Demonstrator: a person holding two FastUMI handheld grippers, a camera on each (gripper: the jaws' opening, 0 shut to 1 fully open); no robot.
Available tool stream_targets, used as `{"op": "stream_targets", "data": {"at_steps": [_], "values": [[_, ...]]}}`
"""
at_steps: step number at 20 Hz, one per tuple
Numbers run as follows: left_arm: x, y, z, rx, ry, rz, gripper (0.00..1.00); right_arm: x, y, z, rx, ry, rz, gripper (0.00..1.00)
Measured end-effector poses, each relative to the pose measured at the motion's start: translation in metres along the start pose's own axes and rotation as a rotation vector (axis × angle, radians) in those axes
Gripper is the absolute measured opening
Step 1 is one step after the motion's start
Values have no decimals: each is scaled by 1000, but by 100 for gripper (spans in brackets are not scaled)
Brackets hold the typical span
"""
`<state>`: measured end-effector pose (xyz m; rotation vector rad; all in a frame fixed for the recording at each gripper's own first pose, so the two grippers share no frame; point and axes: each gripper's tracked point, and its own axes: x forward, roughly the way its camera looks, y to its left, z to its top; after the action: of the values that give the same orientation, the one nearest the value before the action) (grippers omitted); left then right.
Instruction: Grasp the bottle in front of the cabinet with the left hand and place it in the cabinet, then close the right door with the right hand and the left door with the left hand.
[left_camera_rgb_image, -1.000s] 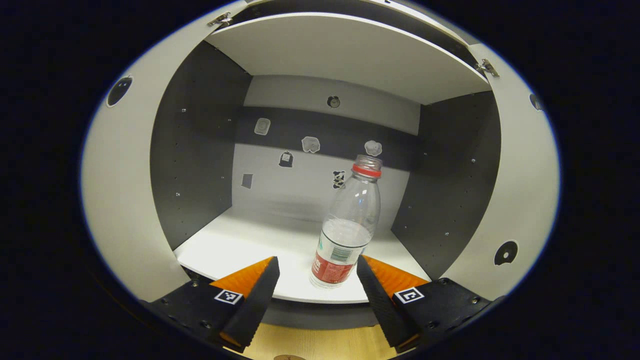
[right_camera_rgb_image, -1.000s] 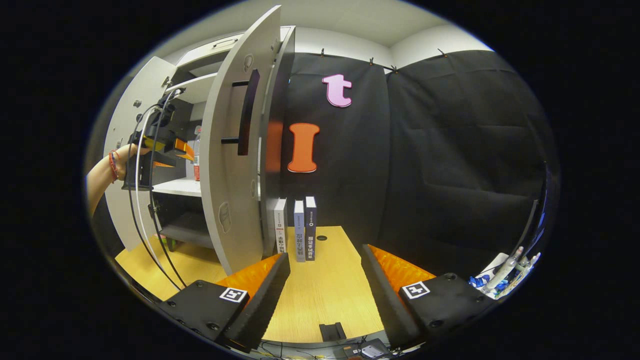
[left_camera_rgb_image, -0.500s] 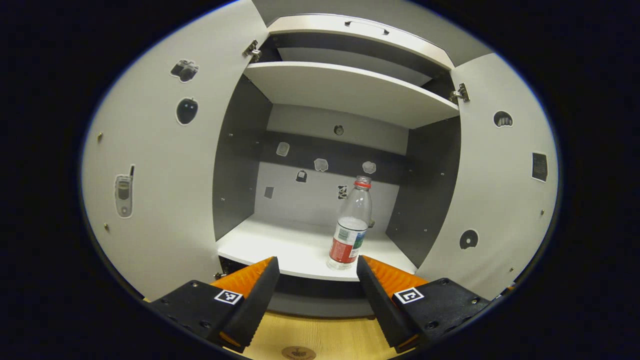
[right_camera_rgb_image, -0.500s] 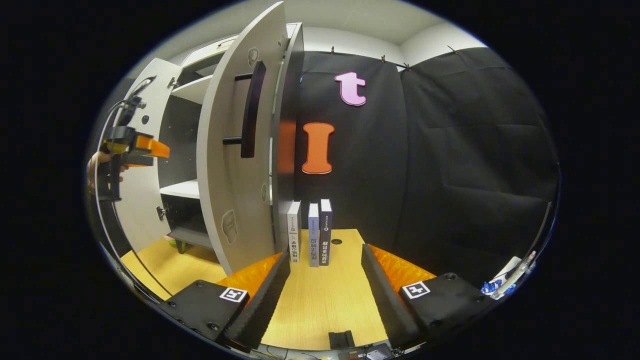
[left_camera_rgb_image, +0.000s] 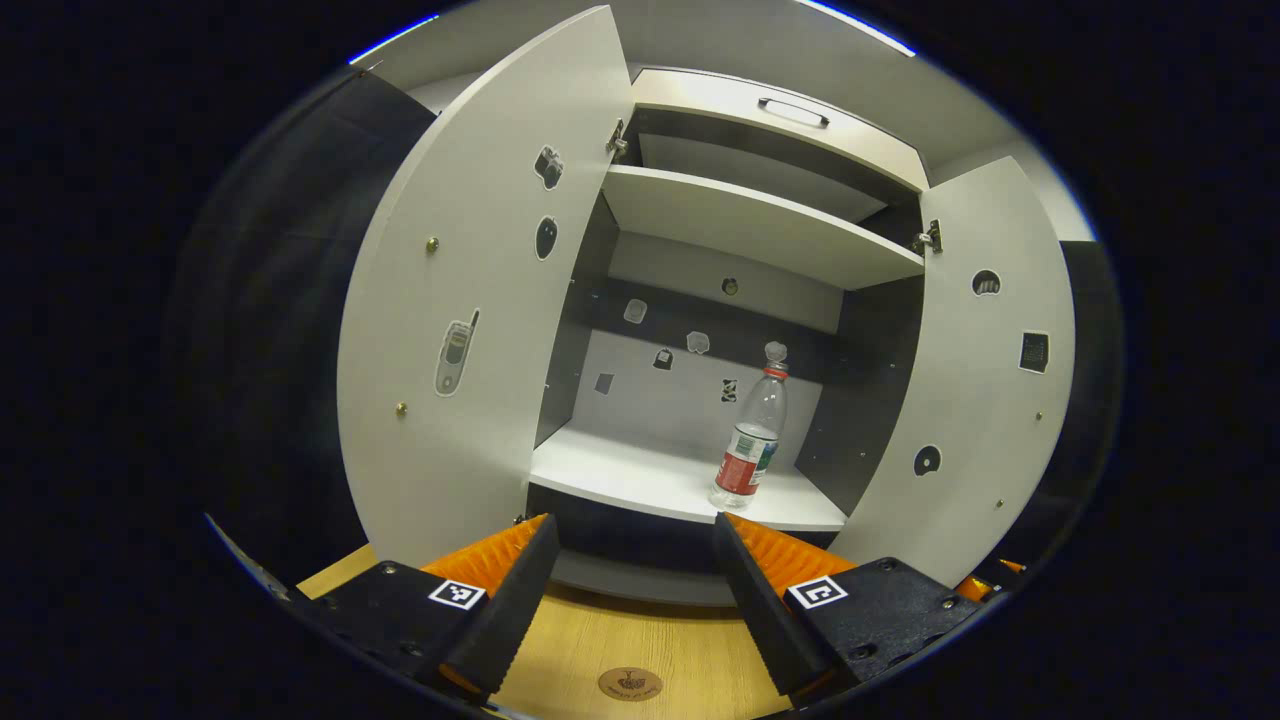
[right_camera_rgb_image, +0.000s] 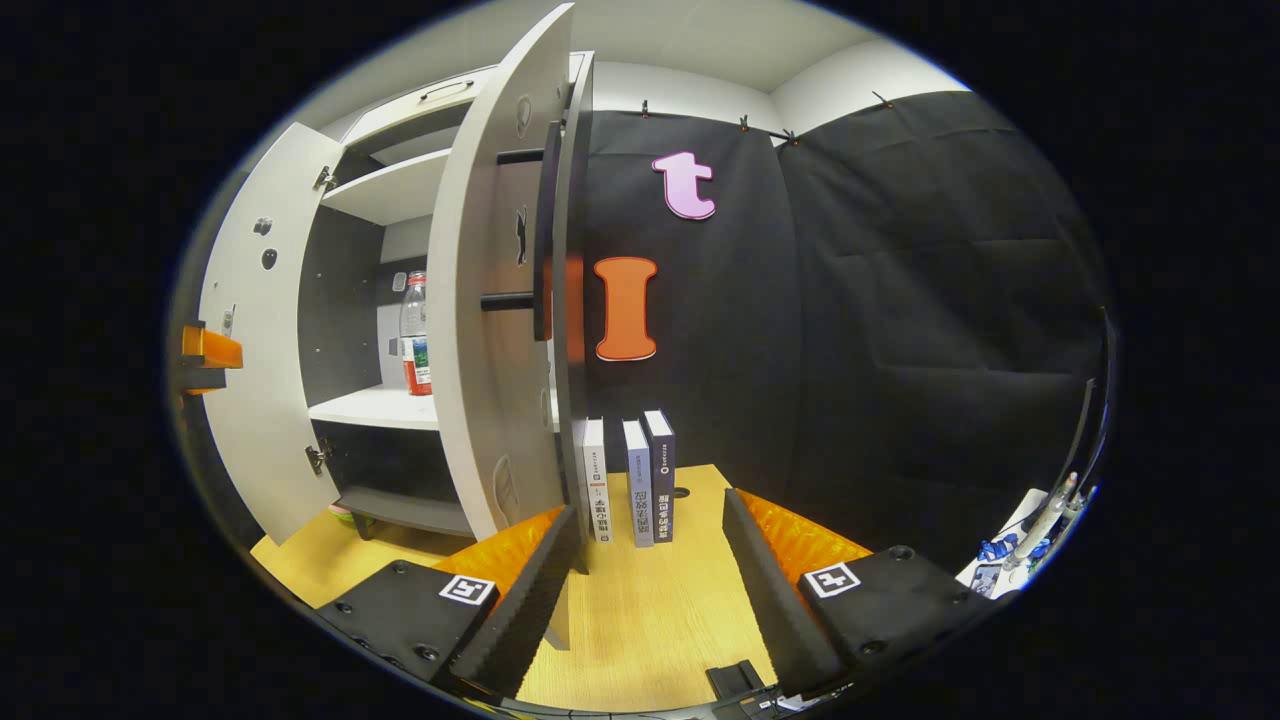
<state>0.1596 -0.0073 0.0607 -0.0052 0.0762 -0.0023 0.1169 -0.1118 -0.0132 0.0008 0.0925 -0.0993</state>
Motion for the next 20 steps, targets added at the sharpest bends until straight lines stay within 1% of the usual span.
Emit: {"op": "stream_targets", "data": {"at_steps": [3,6,8,10,11,12,15,20], "values": [[-9,4,2,59,-12,-34,95,1,9,8,-28,-26,-10,96],[-16,4,-1,70,-4,-73,95,4,24,13,-70,-32,3,96],[-20,5,-6,64,-3,-94,95,5,21,16,-99,-38,-22,96],[-22,7,-12,46,6,-101,95,4,24,15,-96,-35,-26,95],[-22,6,-14,33,12,-107,95,4,24,14,-91,-31,-28,100],[-22,5,-16,20,19,-114,95,4,23,15,-89,-29,-29,96],[-19,-1,-17,3,19,-137,95,5,25,16,-99,-27,-23,96],[-17,-17,-12,16,5,-183,95,5,28,17,-132,-20,-16,95]]}}
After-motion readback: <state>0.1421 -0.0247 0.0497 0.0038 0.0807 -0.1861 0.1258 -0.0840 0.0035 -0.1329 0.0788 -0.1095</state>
